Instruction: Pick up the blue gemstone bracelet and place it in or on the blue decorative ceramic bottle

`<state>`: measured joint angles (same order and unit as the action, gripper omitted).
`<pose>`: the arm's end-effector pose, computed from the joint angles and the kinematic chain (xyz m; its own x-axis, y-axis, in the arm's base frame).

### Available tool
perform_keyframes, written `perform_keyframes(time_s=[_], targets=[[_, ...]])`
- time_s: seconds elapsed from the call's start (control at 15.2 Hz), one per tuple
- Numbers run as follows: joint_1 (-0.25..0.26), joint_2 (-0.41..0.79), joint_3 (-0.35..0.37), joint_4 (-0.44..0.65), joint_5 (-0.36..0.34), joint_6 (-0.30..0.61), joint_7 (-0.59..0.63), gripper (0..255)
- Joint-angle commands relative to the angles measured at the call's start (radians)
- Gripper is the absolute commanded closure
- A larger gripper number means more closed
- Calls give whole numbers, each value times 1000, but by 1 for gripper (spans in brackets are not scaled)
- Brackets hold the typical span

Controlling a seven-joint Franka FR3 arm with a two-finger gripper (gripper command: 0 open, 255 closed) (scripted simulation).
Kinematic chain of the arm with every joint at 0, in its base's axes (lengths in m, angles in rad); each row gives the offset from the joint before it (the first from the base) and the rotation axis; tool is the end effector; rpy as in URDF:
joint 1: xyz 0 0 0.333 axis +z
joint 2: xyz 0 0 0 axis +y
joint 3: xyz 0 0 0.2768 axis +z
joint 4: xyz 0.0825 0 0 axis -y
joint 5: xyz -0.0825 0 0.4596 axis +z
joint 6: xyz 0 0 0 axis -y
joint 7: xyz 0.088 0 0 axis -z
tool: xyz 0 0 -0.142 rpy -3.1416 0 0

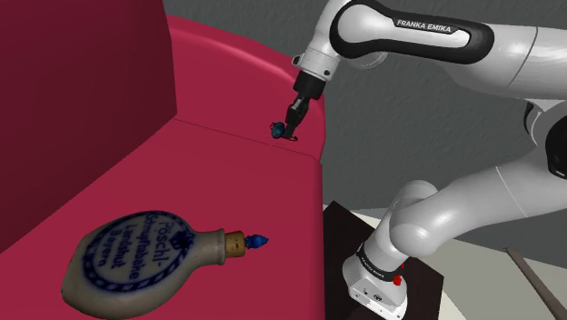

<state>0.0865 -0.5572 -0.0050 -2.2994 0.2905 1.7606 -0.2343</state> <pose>0.4776 0.0743 0.4793 0.9653 0.2498 0.0763 0.2612 -0.9254 -0.2745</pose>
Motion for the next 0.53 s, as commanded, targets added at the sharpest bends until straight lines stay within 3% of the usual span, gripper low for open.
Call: perform_keyframes(time_s=[0.0, 0.46], targets=[[0, 1, -1, 28, -2, -26, 7, 255], [1, 14, -6, 131, -7, -114, 30, 255]])
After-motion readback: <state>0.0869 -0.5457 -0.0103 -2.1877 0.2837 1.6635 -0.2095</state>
